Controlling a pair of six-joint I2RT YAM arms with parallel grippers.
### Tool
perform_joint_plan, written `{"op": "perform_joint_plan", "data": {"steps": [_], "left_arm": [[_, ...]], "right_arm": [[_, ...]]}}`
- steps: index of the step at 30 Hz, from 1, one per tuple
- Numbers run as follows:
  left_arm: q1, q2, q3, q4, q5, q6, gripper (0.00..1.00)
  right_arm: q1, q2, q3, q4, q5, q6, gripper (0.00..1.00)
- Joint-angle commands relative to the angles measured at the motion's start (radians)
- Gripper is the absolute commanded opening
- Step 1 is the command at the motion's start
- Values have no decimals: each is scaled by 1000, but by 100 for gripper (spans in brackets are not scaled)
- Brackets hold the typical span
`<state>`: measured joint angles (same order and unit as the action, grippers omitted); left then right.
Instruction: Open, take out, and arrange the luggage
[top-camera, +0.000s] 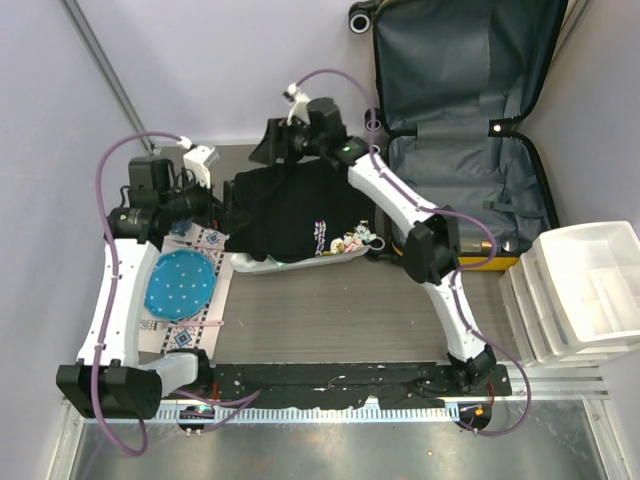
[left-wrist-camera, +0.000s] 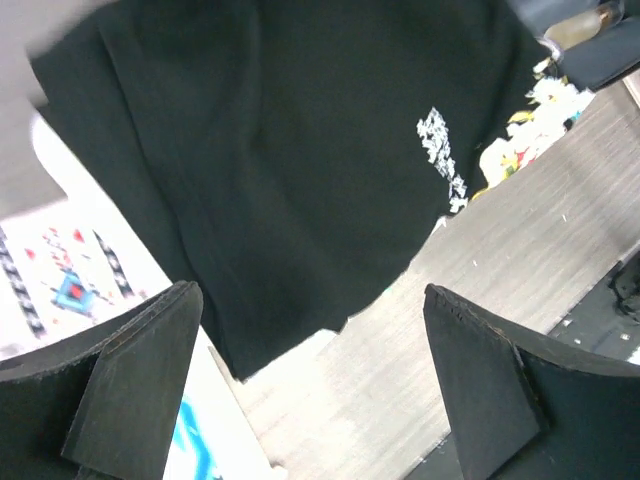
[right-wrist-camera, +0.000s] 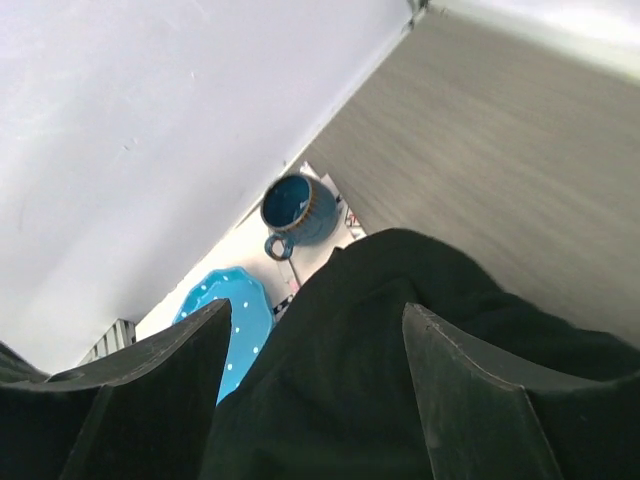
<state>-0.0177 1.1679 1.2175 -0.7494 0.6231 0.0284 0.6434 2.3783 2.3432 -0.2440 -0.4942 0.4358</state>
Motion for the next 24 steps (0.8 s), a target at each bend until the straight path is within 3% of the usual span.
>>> {"op": "perform_joint_plan", "data": {"steps": [1,3,7,11,17,24], "left_arm": [[-40,25,177,-180,83,286,95],[-138,47,221,-211,5,344,93],[-371,133,225,-255,-127,522,77],[-552,234,212,-214,-198,555,69],[-694,360,128,-127,-290,564,59],[-709,452,19,28,-391,536,49]], "right_arm": [[-93,-224,-13,-29,-55,-77,76],[-135,-286,-64,-92,-64,-121,76],[-238,-375,-194,-181,-61,-152,76],[-349,-432,-262,-242,-35,-158,76],[-458,-510,-357,-265,-24,-166,75],[-485,-567,-424,-284,-14,-189,75]]}}
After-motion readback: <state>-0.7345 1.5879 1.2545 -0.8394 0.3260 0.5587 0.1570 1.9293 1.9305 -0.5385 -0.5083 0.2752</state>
